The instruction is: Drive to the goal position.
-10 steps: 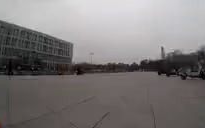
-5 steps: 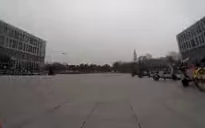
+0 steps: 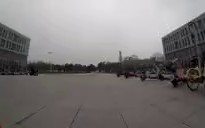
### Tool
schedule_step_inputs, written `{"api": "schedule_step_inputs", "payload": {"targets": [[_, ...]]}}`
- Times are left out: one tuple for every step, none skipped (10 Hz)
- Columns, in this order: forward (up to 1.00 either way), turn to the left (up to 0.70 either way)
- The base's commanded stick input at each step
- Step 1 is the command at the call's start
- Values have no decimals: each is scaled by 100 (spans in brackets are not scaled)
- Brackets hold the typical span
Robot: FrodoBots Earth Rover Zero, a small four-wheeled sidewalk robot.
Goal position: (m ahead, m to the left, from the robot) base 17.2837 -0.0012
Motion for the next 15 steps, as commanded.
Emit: {"api": "schedule_step_inputs", "payload": {"targets": [[70,-1],[70,-1],[70,-1],[70,-1],[70,-1],[70,-1],[70,-1],[70,-1],[70,-1],[70,-1],[70,-1],[70,-1],[70,-1],[70,-1],[70,-1]]}}
